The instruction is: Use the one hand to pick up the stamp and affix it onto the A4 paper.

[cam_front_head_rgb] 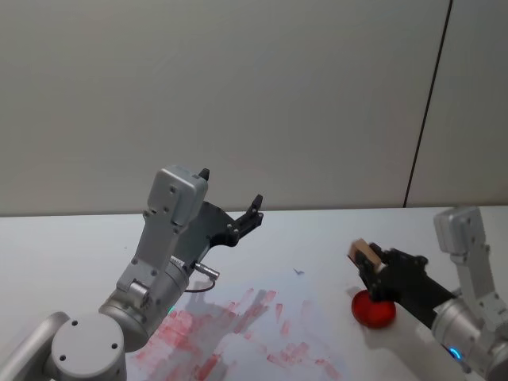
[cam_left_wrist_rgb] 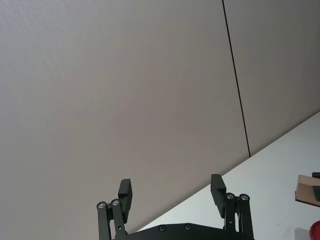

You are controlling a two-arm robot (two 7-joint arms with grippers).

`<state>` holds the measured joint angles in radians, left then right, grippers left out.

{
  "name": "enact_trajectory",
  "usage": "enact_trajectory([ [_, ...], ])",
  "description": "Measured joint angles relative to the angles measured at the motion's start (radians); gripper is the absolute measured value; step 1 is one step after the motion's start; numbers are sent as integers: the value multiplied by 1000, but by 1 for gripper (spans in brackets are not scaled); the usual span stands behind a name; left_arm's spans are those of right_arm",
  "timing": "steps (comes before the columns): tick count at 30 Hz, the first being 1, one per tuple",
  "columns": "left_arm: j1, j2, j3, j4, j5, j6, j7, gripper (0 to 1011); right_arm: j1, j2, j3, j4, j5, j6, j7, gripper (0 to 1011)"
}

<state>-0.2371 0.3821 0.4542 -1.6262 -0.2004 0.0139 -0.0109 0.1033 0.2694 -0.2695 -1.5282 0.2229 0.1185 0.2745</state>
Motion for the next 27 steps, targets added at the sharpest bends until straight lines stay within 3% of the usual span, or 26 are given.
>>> enact_trajectory([
  [13,0,0,0,0,0,0,0,1001,14,-23,-32,-41,26,24,114,220],
  [19,0,0,0,0,0,0,0,1001,17,-31,-53,-34,-3,56,163,220],
  [27,0,0,0,0,0,0,0,1001,28,-47,-86,21,-75,84,210,220],
])
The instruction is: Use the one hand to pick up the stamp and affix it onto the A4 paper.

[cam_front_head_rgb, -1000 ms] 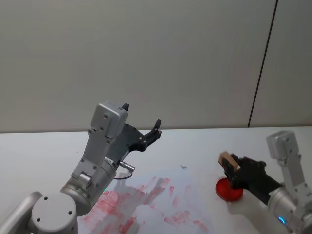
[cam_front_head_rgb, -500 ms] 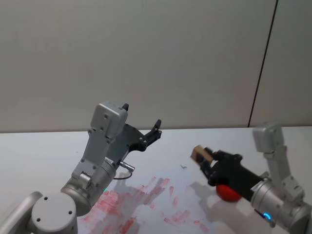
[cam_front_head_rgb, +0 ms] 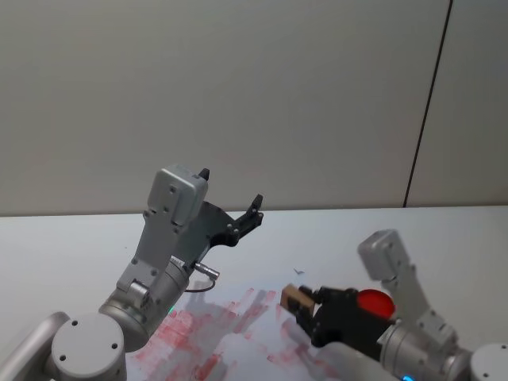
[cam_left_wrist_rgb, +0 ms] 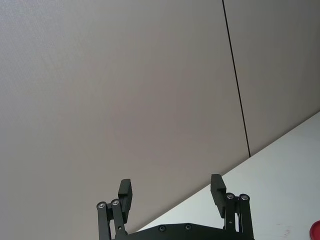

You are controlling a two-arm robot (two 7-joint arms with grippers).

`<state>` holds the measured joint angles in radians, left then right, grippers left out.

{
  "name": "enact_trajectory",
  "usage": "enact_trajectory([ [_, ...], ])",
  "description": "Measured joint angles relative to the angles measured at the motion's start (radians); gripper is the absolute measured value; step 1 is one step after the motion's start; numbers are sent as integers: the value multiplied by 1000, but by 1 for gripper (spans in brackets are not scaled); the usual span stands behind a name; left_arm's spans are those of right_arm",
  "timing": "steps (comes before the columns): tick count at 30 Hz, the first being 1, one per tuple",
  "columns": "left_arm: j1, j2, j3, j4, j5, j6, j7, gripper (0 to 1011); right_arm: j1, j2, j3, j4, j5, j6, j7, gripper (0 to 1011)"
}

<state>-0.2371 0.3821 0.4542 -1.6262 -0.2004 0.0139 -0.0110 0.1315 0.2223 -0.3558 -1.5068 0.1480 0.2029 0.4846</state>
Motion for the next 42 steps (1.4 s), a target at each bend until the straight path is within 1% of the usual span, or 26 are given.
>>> enact_trajectory([
  [1,0,0,0,0,0,0,0,1002,1,-2,-2,6,-4,1,1,221],
  [3,0,0,0,0,0,0,0,1002,9,-11,-13,33,-26,5,9,220],
  [10,0,0,0,0,0,0,0,1001,23,-30,-32,82,-51,17,6,220],
  [22,0,0,0,0,0,0,0,1001,49,-63,-51,151,-65,35,-23,220],
  [30,0,0,0,0,0,0,0,1001,57,-72,-57,168,-66,41,-36,220],
  [32,0,0,0,0,0,0,0,1001,58,-74,-58,170,-63,41,-40,220],
  [38,0,0,0,0,0,0,0,1001,54,-74,-56,161,-33,41,-51,220],
  [42,0,0,0,0,0,0,0,1002,48,-70,-50,132,6,41,-58,220],
])
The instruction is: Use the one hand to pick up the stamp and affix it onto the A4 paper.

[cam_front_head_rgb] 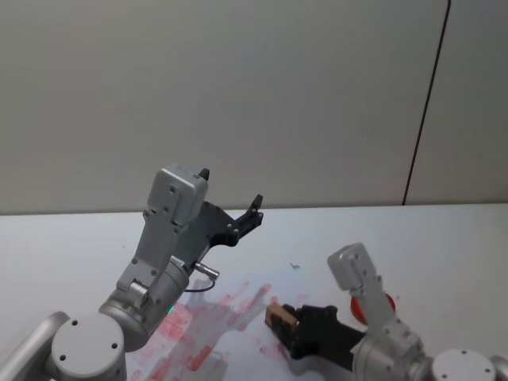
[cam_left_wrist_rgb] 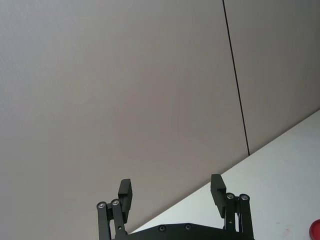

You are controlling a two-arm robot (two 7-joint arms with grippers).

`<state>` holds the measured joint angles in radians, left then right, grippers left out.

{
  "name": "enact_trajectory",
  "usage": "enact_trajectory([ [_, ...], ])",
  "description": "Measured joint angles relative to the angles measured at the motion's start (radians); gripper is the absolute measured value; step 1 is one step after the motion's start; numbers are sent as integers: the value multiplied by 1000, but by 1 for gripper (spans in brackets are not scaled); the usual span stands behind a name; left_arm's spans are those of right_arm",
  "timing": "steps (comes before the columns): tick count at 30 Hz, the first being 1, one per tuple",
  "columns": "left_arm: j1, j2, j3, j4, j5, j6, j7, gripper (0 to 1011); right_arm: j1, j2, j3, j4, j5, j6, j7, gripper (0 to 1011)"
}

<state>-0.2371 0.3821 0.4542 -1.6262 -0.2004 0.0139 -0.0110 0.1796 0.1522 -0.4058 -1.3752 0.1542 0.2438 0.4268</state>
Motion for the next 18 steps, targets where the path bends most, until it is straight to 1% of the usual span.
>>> enact_trajectory([
  [3,0,0,0,0,0,0,0,1001,-3,5,7,-27,23,-1,-4,220],
  [4,0,0,0,0,0,0,0,1001,-6,8,12,-45,43,-2,-8,220],
  [7,0,0,0,0,0,0,0,1001,-12,17,23,-75,72,-1,-14,220],
  [8,0,0,0,0,0,0,0,1001,-15,24,31,-99,95,0,-22,220],
  [12,0,0,0,0,0,0,0,1001,-27,47,56,-148,143,4,-44,220],
  [13,0,0,0,0,0,0,0,1001,-32,57,66,-164,157,5,-52,220],
  [14,0,0,0,0,0,0,0,1001,-32,57,66,-164,157,5,-52,220],
  [18,0,0,0,0,0,0,0,1002,-47,92,96,-201,189,11,-76,221],
])
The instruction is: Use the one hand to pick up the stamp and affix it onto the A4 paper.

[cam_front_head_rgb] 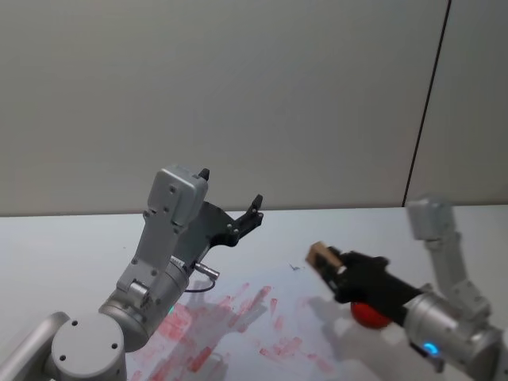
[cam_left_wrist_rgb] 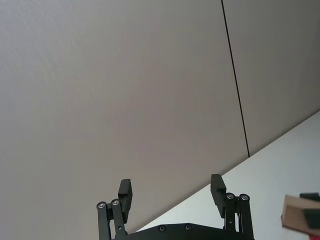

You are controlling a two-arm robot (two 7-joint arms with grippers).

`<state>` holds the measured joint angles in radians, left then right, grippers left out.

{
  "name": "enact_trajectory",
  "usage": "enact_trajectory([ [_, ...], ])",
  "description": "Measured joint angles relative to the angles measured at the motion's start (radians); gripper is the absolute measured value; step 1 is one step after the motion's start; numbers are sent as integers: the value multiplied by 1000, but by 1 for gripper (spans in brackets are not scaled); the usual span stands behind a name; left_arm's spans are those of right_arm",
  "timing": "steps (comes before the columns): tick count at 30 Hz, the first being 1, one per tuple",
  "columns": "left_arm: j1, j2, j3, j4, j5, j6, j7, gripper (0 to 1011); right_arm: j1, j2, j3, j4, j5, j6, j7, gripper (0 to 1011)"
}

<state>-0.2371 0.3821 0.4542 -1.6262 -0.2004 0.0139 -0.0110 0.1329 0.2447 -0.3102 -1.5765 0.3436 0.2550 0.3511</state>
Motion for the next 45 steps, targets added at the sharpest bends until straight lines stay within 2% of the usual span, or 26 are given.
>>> enact_trajectory([
  [8,0,0,0,0,0,0,0,1001,-24,58,42,-22,11,7,-30,221],
  [15,0,0,0,0,0,0,0,1001,-34,91,63,-7,-13,7,-43,220],
  [30,0,0,0,0,0,0,0,1001,-3,85,53,69,-74,0,-32,220],
  [45,0,0,0,0,0,0,0,1002,4,80,41,101,-105,15,-24,220],
])
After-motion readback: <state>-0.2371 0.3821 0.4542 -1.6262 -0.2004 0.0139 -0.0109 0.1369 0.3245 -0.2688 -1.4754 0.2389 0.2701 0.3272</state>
